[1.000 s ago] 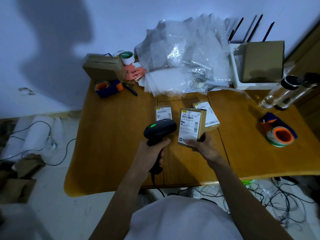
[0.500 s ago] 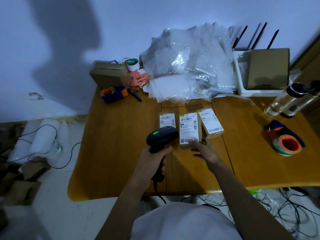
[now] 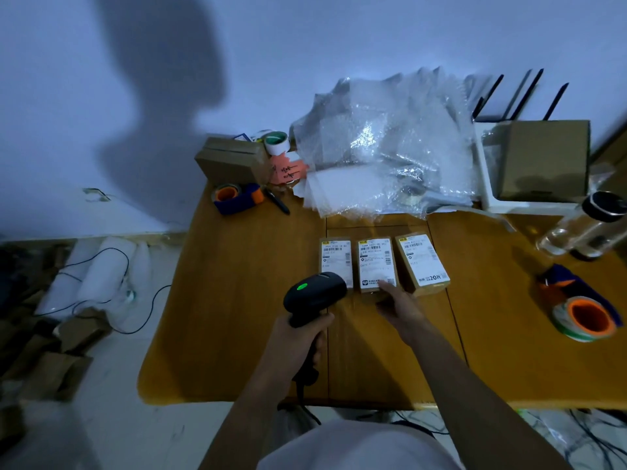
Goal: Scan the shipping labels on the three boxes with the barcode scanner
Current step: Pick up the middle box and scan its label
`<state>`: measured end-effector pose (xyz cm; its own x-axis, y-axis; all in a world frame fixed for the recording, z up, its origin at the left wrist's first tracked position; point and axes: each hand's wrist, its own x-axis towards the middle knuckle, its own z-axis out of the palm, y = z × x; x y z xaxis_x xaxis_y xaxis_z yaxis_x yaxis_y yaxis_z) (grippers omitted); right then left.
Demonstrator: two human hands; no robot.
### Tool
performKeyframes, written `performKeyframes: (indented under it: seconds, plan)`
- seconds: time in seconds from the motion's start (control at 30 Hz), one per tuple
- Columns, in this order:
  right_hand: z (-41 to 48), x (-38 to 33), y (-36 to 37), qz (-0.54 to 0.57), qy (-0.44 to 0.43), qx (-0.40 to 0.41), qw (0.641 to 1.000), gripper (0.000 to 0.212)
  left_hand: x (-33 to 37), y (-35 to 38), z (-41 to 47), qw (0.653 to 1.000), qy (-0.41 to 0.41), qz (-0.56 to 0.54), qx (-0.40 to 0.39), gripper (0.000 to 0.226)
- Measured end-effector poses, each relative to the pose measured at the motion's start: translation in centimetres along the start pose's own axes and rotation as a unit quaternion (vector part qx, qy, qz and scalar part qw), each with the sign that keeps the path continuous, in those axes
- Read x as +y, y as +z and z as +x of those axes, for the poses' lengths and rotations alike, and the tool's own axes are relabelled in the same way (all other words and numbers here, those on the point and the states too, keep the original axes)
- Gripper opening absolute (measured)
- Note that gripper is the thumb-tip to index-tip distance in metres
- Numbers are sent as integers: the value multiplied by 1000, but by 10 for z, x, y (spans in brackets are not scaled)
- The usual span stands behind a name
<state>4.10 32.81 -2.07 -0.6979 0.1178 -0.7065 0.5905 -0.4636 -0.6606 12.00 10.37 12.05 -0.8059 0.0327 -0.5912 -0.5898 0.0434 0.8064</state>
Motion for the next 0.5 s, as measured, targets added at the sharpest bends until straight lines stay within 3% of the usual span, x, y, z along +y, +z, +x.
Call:
performKeyframes:
  seconds: [0.3,0.5]
  plan:
    - [18,-6,18,-27,14,54,998,45,-4,-4,2,999,-11,-28,23,22]
    - [28,-1,14,-19,6,90,996,57,-3,-5,3,999,-4,-33,32,24]
